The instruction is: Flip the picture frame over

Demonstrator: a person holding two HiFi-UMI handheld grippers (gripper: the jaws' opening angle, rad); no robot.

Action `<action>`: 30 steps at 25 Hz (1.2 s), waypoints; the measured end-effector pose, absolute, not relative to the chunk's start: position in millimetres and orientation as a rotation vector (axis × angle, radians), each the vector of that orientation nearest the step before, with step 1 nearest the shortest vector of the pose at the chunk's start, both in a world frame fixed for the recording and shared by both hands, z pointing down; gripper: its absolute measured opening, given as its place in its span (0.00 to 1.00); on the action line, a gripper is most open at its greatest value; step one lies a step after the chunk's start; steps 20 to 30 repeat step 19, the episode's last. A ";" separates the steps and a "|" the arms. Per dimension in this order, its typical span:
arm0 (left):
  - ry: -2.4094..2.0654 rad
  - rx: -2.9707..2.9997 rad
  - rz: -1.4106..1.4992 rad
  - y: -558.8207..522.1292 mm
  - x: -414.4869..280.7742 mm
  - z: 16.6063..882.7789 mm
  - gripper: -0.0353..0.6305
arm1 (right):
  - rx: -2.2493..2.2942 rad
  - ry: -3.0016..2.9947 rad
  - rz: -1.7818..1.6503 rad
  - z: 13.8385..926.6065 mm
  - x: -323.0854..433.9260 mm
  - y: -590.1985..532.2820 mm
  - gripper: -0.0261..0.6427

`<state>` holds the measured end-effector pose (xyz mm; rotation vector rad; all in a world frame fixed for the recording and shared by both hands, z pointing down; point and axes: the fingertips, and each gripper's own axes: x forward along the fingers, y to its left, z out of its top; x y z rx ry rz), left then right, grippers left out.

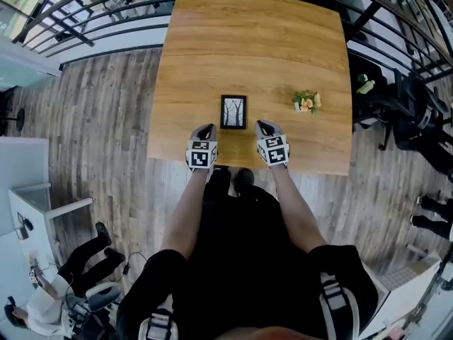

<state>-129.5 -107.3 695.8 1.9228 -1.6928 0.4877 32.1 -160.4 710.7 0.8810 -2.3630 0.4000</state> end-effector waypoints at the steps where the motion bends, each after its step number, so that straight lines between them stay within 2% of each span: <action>1: -1.699 1.918 0.483 -105.3 -128.6 695.5 0.09 | 0.877 -2.362 0.398 710.6 33.4 -159.9 0.05; 30: -1.781 1.892 0.409 -76.7 -104.7 676.2 0.09 | 0.856 -2.393 0.344 697.9 48.8 -146.0 0.05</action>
